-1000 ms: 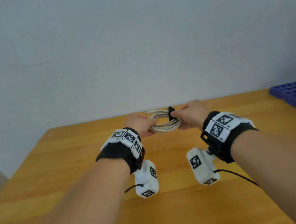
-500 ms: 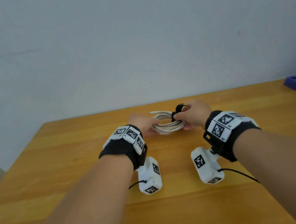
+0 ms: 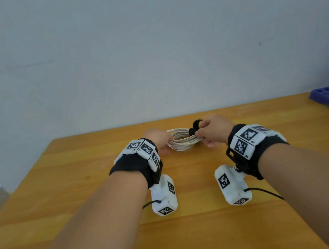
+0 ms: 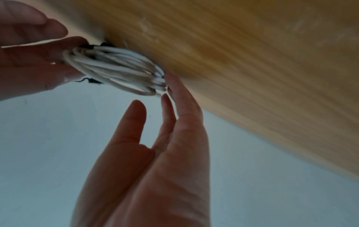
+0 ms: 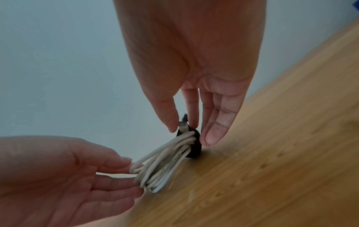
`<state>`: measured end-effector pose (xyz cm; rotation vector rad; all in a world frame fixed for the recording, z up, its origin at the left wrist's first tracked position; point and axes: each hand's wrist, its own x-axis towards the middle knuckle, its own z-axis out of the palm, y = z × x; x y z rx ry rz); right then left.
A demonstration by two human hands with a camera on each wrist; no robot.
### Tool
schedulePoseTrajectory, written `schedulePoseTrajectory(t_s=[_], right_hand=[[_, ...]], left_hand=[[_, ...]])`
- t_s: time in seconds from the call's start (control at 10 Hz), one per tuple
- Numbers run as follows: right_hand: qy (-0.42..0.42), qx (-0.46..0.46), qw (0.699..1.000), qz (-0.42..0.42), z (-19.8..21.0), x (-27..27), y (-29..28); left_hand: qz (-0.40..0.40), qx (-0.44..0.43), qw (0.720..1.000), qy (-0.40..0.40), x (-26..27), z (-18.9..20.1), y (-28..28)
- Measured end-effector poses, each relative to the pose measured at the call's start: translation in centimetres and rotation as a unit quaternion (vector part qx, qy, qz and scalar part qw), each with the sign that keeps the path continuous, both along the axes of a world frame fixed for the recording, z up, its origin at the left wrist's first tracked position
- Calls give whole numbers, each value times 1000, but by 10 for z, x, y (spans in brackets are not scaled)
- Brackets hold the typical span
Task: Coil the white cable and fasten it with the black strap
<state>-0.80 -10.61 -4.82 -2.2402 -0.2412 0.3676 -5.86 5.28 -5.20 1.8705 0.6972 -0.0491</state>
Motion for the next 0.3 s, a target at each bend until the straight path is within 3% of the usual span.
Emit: schedulePoseTrajectory(t_s=[0.3], right_hand=[[-96,-74,993,10,35,-24,-16]], left_hand=[[22,46,998,-32,-24,40,-14]])
